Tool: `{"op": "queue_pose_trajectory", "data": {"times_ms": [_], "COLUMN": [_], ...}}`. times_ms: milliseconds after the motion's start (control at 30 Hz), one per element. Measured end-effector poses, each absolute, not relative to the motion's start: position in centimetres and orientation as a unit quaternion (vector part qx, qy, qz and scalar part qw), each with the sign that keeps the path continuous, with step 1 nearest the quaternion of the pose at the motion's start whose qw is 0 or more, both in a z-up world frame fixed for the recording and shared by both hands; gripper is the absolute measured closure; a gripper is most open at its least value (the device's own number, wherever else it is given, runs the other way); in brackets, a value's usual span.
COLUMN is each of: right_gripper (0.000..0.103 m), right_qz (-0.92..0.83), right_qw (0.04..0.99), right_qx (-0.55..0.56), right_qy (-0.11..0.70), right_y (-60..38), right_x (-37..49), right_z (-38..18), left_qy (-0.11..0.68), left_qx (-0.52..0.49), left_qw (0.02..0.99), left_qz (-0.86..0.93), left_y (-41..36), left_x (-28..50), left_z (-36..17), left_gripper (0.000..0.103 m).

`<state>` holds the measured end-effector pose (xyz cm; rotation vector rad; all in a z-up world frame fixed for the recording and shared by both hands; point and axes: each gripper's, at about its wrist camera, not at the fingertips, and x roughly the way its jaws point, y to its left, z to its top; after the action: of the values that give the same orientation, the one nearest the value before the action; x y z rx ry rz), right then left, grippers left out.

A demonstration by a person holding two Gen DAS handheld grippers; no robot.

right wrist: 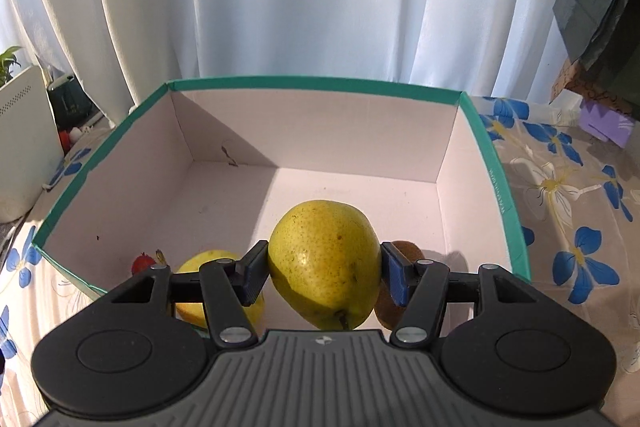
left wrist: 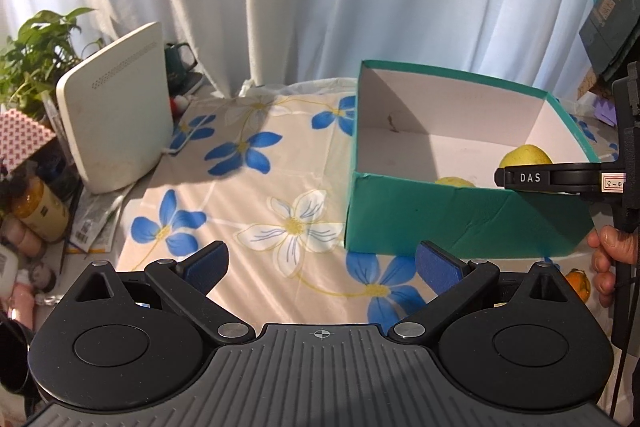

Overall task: Organize fruits
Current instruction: 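Lower both pears into the teal box and open both grippers, then move the left gripper to the spotted banana and grasp it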

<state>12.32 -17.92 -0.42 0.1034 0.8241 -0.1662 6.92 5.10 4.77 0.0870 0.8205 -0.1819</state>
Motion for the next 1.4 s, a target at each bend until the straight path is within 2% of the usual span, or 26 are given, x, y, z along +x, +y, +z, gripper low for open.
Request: {"op": "queue_pose_trajectory", "data": {"times_ms": [200,267,400,433,467,533,633,933,1167,1400], "right_gripper": [0.043,0.036,0.033,0.029,0.021,0.013,0.008,0.007,0.007,0.007], "right_qz": [-0.088,-0.097,-0.114,-0.114,-0.113,-0.105,-0.103,-0.160,-0.202,-0.218], "right_qw": [0.902,0.904,0.919,0.926,0.933,0.944,0.954,0.928,0.919,0.915], "right_qx": [0.079,0.063,0.054,0.056,0.058,0.061,0.066,0.099,0.118,0.131], "right_qy": [0.415,0.412,0.374,0.354,0.337,0.306,0.273,0.322,0.317,0.313], "right_y": [-18.8,-18.8,-18.7,-18.6,-18.4,-17.9,-17.2,-18.4,-19.5,-20.1], "right_x": [12.9,12.8,11.0,10.0,8.8,6.1,1.4,-5.5,-8.9,-11.4], "right_z": [-1.4,-1.2,0.7,1.5,2.3,3.6,4.6,2.2,1.8,1.7], "left_qy": [0.408,0.415,0.431,0.436,0.440,0.451,0.470,0.489,0.457,0.463], "left_qx": [0.035,0.036,0.043,0.048,0.054,0.067,0.078,0.116,0.187,0.184], "left_qw": [0.909,0.906,0.897,0.893,0.889,0.880,0.865,0.839,0.831,0.829], "left_qz": [-0.075,-0.074,-0.091,-0.105,-0.117,-0.133,-0.157,-0.209,-0.255,-0.254], "left_y": [6.3,6.5,6.7,6.7,6.5,6.3,5.6,2.0,-2.8,-3.7], "left_x": [6.9,6.9,6.7,6.5,6.3,6.0,5.5,4.1,2.1,1.9], "left_z": [4.5,4.2,3.3,3.1,2.7,2.0,0.8,-0.9,-1.5,-1.8], "left_gripper": [0.001,0.001,0.001,0.001,0.001,0.001,0.001,0.001,0.001,0.001]}}
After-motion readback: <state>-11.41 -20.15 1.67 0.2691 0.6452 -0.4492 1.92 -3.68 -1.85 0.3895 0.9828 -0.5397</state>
